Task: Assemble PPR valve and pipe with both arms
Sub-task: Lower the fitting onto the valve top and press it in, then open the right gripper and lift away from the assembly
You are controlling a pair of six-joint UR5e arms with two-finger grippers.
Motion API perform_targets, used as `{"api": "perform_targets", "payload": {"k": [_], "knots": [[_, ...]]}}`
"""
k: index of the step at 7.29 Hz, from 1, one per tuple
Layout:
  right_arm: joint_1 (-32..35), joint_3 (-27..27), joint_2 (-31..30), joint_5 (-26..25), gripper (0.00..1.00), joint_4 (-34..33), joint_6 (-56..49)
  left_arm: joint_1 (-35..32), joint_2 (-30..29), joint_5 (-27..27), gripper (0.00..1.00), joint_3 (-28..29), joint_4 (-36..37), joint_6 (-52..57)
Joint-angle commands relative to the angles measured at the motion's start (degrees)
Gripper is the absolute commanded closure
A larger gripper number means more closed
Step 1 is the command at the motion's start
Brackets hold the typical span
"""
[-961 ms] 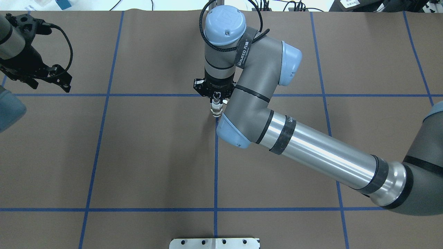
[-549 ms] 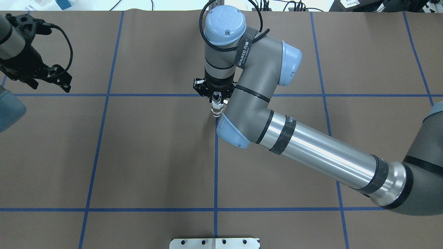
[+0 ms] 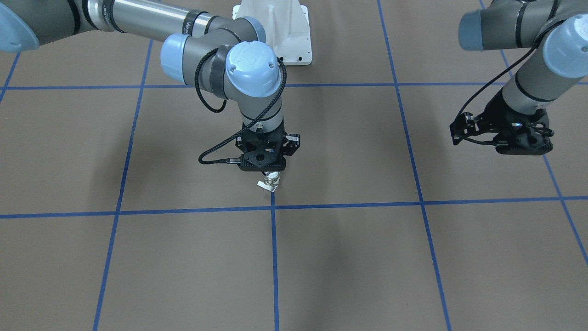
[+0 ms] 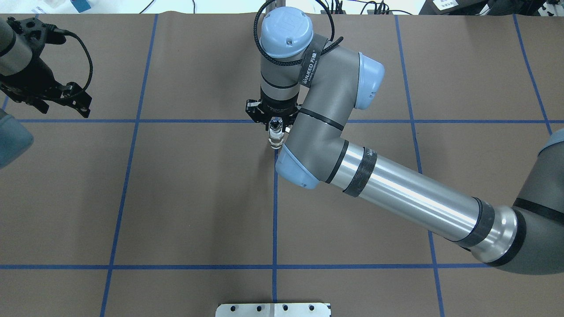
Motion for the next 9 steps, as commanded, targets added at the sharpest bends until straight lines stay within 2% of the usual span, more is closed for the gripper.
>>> {"api": "perform_targets", "payload": {"k": [1,3,4,5,6,7,9], "knots": [[0.00,0.09,0.00,0.00,0.54,0.00,-0.07,0.00,0.00,-0.04,0.00,-0.07,0.00,-0.03],[0.09,0.35,0.17,0.00,0.32,-0.09,0.02,0.00,0.00,-0.04,0.00,-0.07,0.00,-0.03],[0.09,0.70,0.17,0.00,0.00,-0.09,0.02,0.00,0.00,-0.04,0.00,-0.07,0.00,-0.03],[0.26,1.14,0.17,0.00,0.00,-0.09,0.11,0.00,0.00,-0.04,0.00,-0.07,0.00,-0.03],[1.48,3.85,-0.52,0.61,0.00,-0.44,0.11,0.00,0.00,-0.04,0.00,-0.07,0.00,-0.03],[2.62,8.92,-4.18,0.88,0.00,-0.53,0.19,0.00,0.00,-0.04,0.00,-0.07,0.00,-0.03],[6.39,21.31,-17.08,1.05,0.00,-0.53,-2.33,-0.09,0.17,0.05,0.00,-0.33,-0.09,0.23]]}}
